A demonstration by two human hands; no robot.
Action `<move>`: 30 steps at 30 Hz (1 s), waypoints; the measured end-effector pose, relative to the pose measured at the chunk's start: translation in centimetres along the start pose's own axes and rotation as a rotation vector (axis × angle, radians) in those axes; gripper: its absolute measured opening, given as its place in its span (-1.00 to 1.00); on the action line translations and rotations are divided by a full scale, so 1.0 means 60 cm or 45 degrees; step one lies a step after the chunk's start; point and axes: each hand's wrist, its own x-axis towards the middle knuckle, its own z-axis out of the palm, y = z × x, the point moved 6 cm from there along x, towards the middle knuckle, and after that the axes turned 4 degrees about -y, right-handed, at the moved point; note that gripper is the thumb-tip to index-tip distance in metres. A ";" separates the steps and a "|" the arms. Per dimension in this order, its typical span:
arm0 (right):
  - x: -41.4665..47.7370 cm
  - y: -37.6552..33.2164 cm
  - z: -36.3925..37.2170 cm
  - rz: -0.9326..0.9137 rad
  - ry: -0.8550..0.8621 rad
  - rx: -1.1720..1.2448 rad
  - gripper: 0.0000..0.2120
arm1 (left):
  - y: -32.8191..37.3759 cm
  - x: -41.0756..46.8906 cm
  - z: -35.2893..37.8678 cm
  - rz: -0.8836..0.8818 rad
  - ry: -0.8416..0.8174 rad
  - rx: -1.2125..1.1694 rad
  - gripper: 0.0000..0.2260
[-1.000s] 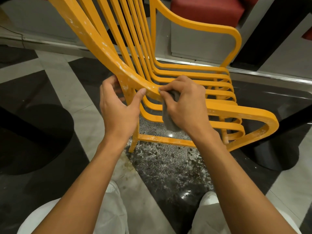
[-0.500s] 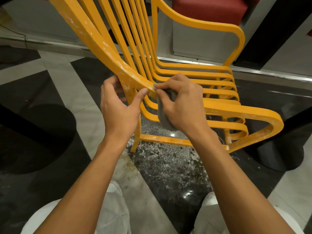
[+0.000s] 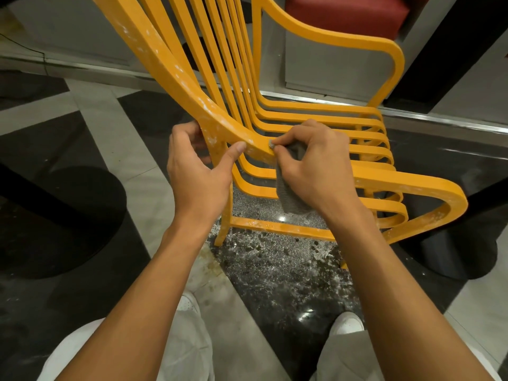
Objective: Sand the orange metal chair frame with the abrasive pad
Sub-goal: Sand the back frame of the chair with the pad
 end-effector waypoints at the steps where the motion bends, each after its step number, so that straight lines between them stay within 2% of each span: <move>1: 0.000 -0.001 0.001 0.013 0.012 -0.016 -0.94 | -0.001 0.000 0.000 0.004 0.006 -0.001 -0.49; 9: -0.007 -0.035 0.019 -0.094 0.035 0.062 -0.89 | -0.003 0.003 -0.001 0.040 0.000 0.022 -0.49; 15: -0.006 -0.025 0.013 0.032 0.062 -0.004 -0.92 | -0.003 0.005 -0.002 0.073 -0.018 0.021 -0.53; 20: -0.008 -0.049 0.027 -0.046 0.058 0.093 -0.91 | -0.001 0.008 -0.004 0.091 -0.058 0.007 -0.53; 25: -0.008 -0.019 0.012 0.074 0.076 0.029 -0.94 | -0.003 0.008 -0.004 0.099 -0.063 0.012 -0.55; 30: 0.004 -0.057 0.033 -0.020 0.091 0.111 -0.93 | 0.005 0.007 -0.009 0.098 -0.089 0.022 -0.59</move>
